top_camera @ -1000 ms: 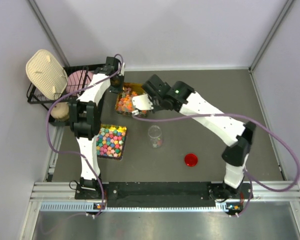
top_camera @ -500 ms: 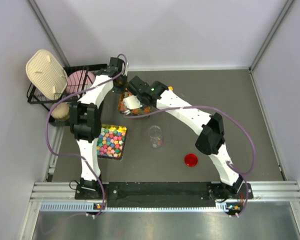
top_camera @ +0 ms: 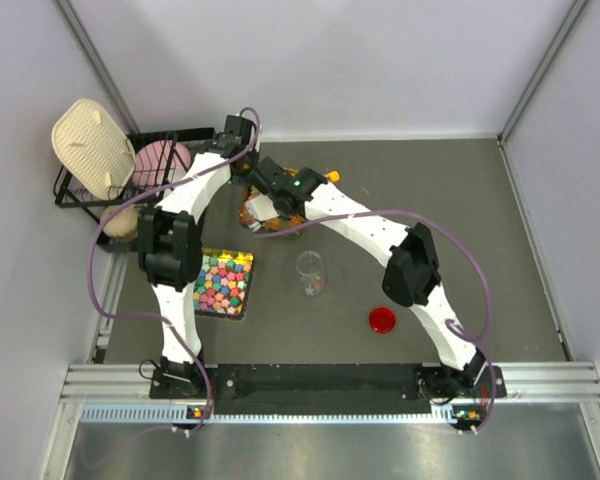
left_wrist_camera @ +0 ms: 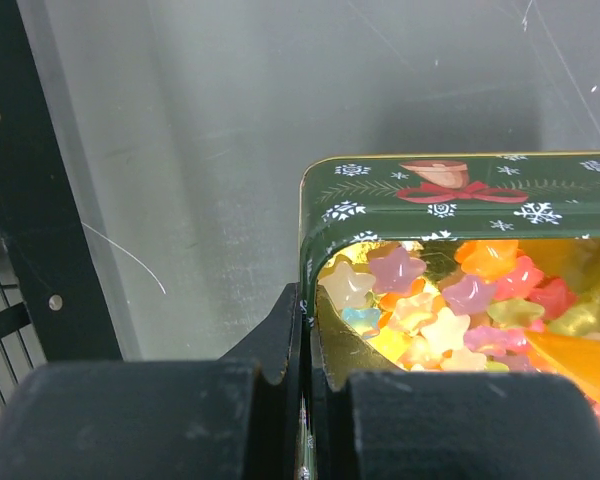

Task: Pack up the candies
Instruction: Scoop the fake candies from the storage box.

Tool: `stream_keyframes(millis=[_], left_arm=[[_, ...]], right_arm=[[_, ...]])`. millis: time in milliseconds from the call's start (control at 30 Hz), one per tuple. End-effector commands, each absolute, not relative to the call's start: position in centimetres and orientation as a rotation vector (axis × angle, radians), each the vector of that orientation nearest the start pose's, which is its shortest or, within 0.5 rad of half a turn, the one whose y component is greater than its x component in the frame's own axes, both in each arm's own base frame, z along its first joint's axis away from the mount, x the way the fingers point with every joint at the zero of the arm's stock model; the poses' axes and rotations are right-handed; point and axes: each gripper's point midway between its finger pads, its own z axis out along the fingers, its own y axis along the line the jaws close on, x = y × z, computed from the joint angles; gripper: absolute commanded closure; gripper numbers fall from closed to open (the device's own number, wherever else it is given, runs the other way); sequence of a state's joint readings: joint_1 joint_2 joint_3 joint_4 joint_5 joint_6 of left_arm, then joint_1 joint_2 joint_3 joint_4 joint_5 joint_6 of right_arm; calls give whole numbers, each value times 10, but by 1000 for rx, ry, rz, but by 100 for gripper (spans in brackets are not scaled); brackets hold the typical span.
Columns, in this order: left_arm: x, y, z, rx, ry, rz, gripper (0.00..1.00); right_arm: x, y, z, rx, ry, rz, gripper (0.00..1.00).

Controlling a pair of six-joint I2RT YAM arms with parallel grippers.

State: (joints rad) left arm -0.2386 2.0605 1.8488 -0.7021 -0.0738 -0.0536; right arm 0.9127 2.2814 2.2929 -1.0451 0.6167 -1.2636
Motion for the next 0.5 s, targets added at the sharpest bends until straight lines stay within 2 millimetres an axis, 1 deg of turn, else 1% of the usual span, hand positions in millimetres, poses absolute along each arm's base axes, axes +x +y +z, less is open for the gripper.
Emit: stream_keyframes(millis=[0, 167, 333, 400, 467], left_arm=[[510, -123, 188, 159, 2325, -110, 100], [509, -126, 190, 162, 2321, -129, 100], [509, -128, 191, 160, 2317, -139, 100], [508, -128, 192, 161, 2316, -141, 100], [507, -130, 191, 165, 2318, -146, 100]], right_arm=[[440, 337, 215, -2087, 1394, -964, 100], [438, 344, 199, -2099, 1411, -905, 100], [434, 349, 177, -2111, 1450, -831, 100], [428, 353, 171, -2121, 1455, -780, 100], [424, 356, 170, -2107, 1471, -727, 100]])
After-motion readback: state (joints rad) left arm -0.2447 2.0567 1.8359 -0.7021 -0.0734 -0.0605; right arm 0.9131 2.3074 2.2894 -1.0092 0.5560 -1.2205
